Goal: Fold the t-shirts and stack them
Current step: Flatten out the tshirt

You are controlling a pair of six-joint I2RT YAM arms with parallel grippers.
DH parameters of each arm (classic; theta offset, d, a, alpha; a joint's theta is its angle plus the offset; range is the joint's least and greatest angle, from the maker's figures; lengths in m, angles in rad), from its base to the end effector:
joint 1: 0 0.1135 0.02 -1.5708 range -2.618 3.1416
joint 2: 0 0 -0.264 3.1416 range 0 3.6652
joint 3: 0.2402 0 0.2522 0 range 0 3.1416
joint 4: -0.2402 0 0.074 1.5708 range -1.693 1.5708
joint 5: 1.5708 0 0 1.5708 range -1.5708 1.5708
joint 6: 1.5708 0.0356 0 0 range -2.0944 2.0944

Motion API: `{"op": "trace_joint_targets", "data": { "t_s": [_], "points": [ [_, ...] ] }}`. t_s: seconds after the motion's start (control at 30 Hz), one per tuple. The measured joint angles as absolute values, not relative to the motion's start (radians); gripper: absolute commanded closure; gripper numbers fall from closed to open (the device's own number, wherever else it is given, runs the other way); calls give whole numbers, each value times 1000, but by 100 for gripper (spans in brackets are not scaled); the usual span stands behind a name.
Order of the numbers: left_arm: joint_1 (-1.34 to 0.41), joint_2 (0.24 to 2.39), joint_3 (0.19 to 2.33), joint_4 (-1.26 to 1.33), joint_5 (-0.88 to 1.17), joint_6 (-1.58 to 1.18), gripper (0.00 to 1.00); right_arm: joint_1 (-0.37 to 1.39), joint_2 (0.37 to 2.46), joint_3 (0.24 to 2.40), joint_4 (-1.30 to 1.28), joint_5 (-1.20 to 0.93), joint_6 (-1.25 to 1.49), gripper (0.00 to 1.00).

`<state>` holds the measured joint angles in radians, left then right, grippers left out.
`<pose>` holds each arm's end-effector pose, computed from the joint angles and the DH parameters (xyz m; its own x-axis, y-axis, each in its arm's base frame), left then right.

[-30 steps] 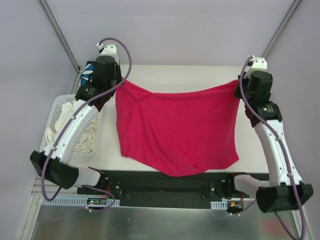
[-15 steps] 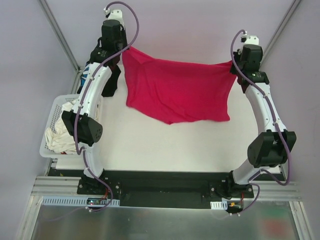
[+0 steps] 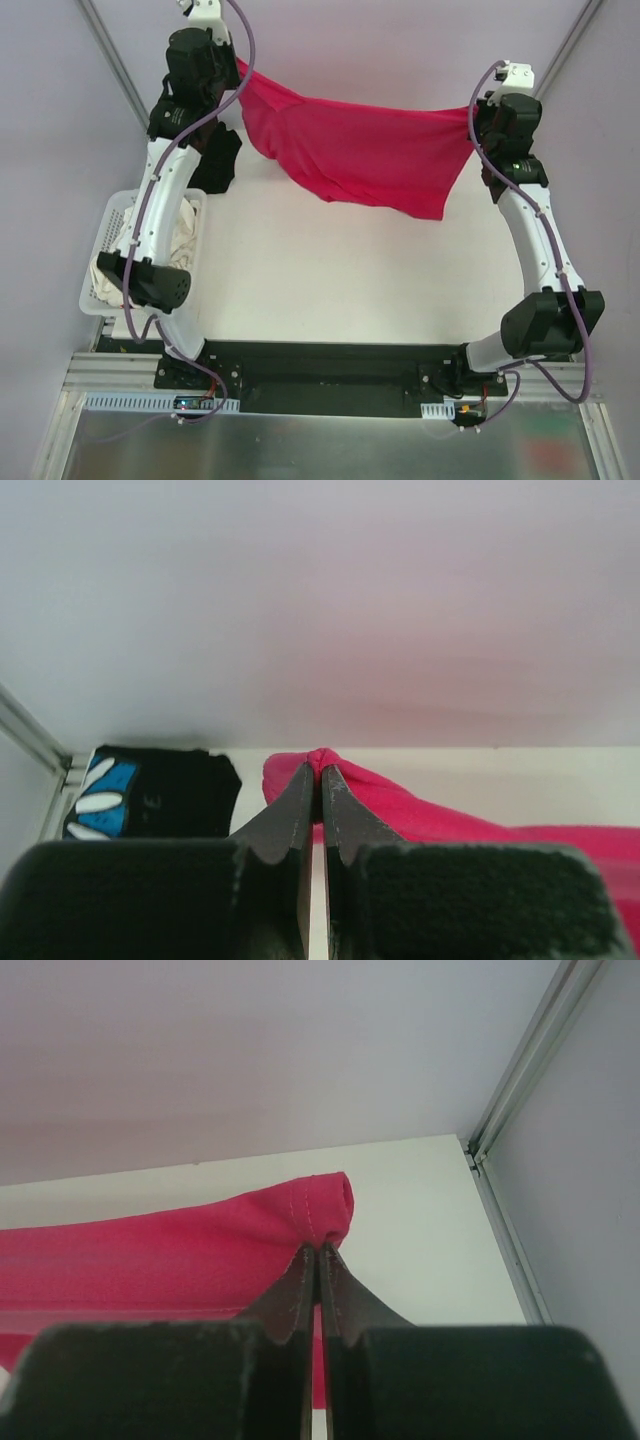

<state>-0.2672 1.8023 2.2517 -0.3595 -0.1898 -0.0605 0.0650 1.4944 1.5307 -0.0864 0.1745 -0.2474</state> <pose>0.3718 -0.0948 0.5407 0.0817 -0.0839 -0.9931 0.0832 0.9935 -0.0771 0.3511 0.0167 0.4401 -0.0752 -0.2466 -0.9662 0.0935 0.9629 -0.2530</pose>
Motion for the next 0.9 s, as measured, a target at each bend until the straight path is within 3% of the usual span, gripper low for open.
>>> {"op": "trace_joint_targets", "data": {
  "t_s": [0.37, 0.7, 0.9],
  "points": [
    [-317, 1426, 1850, -399, -235, -64, 100, 110, 1142, 1332, -196, 169, -221, 99],
    [-379, 1037, 1612, -672, -379, -116, 100, 142, 882, 1419, -681, 197, -157, 99],
    [-379, 1042, 1574, -779, -433, -130, 100, 143, 859, 1399, -782, 194, -122, 99]
  ]
}}
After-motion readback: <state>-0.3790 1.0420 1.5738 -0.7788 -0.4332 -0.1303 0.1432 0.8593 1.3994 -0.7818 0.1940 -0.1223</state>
